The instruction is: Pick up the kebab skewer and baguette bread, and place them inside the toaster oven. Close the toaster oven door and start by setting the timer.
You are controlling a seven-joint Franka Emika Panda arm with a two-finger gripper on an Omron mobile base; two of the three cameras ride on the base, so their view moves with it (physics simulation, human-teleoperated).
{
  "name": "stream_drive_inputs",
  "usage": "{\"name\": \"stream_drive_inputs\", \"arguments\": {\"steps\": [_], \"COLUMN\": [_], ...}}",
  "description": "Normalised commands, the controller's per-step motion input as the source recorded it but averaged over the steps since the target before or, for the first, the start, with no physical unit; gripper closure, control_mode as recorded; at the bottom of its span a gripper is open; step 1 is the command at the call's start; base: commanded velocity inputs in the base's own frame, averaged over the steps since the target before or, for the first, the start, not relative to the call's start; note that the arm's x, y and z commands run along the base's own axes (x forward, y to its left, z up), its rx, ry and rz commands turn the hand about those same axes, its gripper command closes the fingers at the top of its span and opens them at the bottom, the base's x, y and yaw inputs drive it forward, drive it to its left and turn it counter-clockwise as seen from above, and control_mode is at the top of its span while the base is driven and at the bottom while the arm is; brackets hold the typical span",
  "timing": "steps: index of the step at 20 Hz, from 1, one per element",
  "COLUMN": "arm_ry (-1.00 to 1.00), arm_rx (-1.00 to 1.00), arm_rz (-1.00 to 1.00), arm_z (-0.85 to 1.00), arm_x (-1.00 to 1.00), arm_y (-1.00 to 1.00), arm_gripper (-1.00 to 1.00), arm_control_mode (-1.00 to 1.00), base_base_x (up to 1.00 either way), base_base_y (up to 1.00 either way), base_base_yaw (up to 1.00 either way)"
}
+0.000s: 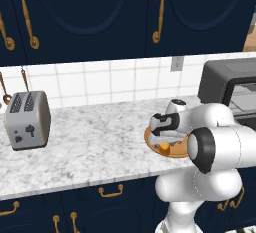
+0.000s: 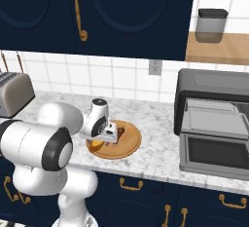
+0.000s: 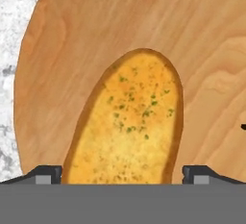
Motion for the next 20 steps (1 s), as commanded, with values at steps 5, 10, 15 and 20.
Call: {"name": "stream_drive_inputs", "arguments": {"steps": [5, 10, 15, 20], "arm_ry": [0.0, 0.0, 0.0, 0.0], "arm_rx": [0.0, 0.0, 0.0, 0.0], "arm_rz": [0.0, 0.0, 0.0, -0.08], "arm_z": [-0.25, -0.06, 0.1, 0.78], "arm_x": [0.0, 0.0, -0.14, -0.13], "arm_y": [0.02, 0.0, -0.01, 0.0], "arm_gripper": [1.0, 1.0, 1.0, 1.0], "arm_control_mode": [-1.0, -1.0, -1.0, -1.0], "base_base_x": [0.0, 0.0, 0.0, 0.0], "base_base_y": [0.0, 0.0, 0.0, 0.0], "base_base_yaw": [0.0, 0.0, 0.0, 0.0]}}
